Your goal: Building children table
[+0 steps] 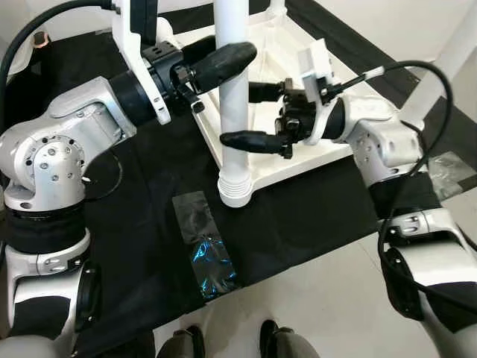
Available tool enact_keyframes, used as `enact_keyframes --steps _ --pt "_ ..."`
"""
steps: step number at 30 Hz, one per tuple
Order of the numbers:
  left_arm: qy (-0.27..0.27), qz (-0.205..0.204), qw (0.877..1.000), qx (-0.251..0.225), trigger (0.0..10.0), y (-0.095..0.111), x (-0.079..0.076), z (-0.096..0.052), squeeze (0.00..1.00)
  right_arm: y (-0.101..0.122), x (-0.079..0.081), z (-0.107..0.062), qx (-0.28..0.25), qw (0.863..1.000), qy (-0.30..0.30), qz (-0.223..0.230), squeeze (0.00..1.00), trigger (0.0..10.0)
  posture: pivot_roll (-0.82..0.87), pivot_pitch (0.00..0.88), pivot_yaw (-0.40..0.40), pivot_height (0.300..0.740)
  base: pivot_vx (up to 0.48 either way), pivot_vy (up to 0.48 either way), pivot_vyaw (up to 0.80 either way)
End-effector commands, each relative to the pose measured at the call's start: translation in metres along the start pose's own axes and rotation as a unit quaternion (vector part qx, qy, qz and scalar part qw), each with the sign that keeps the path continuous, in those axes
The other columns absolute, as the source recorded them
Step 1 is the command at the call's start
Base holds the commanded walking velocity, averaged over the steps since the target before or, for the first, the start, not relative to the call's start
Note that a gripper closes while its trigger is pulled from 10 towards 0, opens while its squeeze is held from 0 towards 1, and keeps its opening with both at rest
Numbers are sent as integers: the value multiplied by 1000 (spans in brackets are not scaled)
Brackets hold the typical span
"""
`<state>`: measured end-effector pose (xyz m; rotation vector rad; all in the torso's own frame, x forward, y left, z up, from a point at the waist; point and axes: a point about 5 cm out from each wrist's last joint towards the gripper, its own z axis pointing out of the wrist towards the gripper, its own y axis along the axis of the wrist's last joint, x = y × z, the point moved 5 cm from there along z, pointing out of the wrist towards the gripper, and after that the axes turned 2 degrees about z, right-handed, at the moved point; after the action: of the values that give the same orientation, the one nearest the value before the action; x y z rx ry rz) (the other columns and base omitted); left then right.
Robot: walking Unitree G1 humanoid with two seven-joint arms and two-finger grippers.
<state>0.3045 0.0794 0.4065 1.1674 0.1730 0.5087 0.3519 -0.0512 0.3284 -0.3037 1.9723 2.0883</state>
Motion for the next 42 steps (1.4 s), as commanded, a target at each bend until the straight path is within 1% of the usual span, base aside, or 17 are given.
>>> enact_keyframes --steps 1,3,4,16,17,19,20,27,31,33,35,37,38,39,40,41,42 --pt "-67 1 996 -58 0 27 -20 4 0 4 2 5 -12 1000 13 -3 0 5137 41 221 -17 740 0 0 0" --pt "-67 1 996 -58 0 27 -20 4 0 4 2 5 -12 1000 13 -3 0 5137 41 221 -17 740 0 0 0" --pt "-68 -1 996 -59 0 29 -20 5 0 4 2 6 -17 1000 14 1 0 0 41 220 -16 740 0 0 0" --pt "-71 -4 996 -55 0 28 -19 4 0 1 -3 8 -17 1000 3 -2 0 0 35 209 -14 740 0 0 0" --pt "-70 -2 996 -54 2471 26 -20 3 0 0 -3 7 -15 1000 -2 -4 0 0 32 207 -12 740 0 0 0" --pt "-68 0 996 -54 2471 25 -19 3 0 -1 -4 7 -13 1000 -5 -5 0 0 32 207 -12 740 0 0 0" --pt "-64 -7 996 -53 10000 22 -19 2 1000 -2 -4 7 -9 1000 -10 -8 0 0 31 207 -10 740 0 0 0" --pt "-37 -19 998 -50 10000 9 -12 -2 1000 -8 -1 4 1 1000 -20 -16 0 0 28 206 -9 740 0 0 0" --pt "-18 -27 999 -41 10000 -1 -5 -10 1000 -11 2 -1 5 999 -31 -19 0 0 27 208 -9 740 0 0 0" --pt "-9 -28 999 -32 10000 -6 0 -16 1000 -12 2 -5 14 999 -37 -19 0 0 27 208 -9 740 0 0 0" --pt "21 -29 999 -17 10000 -15 10 -30 1000 -16 2 -11 35 998 -46 -24 0 0 22 212 -7 740 0 0 0" --pt "21 -29 999 -17 10000 -15 10 -30 1000 -16 2 -11 35 998 -46 -24 0 0 22 212 -7 740 0 0 0" --pt "73 -24 997 -1 10000 -23 26 -47 1000 -20 -1 -17 63 996 -64 -29 0 0 17 218 -8 740 0 0 0" --pt "73 -24 997 -1 10000 -23 26 -47 1000 -20 -1 -17 63 996 -64 -29 0 0 17 218 -8 740 0 0 0" --pt "133 -22 991 15 10000 -33 42 -66 365 -24 -4 -21 87 992 -90 -34 0 0 13 226 -16 740 0 0 0" --pt "214 -12 976 38 10000 -44 60 -91 0 -32 -4 -23 117 985 -119 -39 0 0 14 229 -18 740 0 0 0" --pt "214 -12 976 38 10000 -44 60 -91 0 -32 -4 -23 117 985 -119 -39 0 0 14 229 -18 740 0 0 0"
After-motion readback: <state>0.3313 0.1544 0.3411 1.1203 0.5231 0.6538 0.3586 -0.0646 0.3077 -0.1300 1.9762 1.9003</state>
